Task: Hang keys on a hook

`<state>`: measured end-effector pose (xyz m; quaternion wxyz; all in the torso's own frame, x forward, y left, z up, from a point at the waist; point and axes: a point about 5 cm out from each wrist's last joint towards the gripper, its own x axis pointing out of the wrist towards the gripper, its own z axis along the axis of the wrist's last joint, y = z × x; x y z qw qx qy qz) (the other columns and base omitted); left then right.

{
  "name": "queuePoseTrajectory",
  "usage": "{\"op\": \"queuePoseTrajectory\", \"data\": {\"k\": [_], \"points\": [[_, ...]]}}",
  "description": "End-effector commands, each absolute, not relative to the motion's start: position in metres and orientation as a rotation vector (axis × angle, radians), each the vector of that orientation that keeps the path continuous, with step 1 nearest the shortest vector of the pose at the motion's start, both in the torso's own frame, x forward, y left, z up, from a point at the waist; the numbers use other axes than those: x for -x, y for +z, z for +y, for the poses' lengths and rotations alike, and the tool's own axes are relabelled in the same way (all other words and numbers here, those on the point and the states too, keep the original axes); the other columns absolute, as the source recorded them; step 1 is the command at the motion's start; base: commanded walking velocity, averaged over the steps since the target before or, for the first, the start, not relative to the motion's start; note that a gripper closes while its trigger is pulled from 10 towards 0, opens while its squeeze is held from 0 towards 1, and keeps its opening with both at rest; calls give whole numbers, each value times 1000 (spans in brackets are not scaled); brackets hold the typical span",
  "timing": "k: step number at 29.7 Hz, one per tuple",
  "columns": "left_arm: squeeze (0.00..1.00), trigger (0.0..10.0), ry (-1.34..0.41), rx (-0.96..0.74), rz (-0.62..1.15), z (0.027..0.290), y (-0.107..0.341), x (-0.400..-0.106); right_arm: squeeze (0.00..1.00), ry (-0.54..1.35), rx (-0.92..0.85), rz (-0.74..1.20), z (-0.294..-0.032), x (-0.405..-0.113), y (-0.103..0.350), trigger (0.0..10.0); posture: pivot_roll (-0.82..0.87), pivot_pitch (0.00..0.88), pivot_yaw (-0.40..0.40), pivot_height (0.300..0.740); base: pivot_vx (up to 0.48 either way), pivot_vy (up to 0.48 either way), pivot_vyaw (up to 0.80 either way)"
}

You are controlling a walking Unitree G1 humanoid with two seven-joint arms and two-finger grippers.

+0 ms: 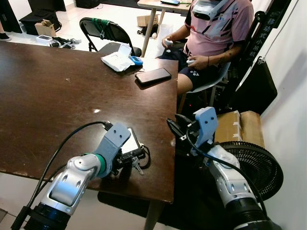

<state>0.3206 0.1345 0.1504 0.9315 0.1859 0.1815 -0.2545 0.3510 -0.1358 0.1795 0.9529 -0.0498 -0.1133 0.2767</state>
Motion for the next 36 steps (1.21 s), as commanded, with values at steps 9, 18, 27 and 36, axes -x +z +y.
{"op": "queuePoseTrajectory", "data": {"k": [9,18,27,36], "points": [[0,0,-478,-367,417,140,136,-322,0,566,112,-227,-136,-349,177,10000,81,122,74,740,0,0,0],[0,0,-444,-371,304,138,158,-324,0,564,108,-228,-137,-349,178,10000,83,123,73,740,0,0,0],[0,10000,-500,-356,178,133,189,-305,0,561,104,-231,-137,-350,179,10000,90,128,71,740,0,0,0],[0,10000,-618,-440,312,133,157,-283,0,558,99,-237,-136,-352,180,10000,96,126,72,740,0,0,0]]}}
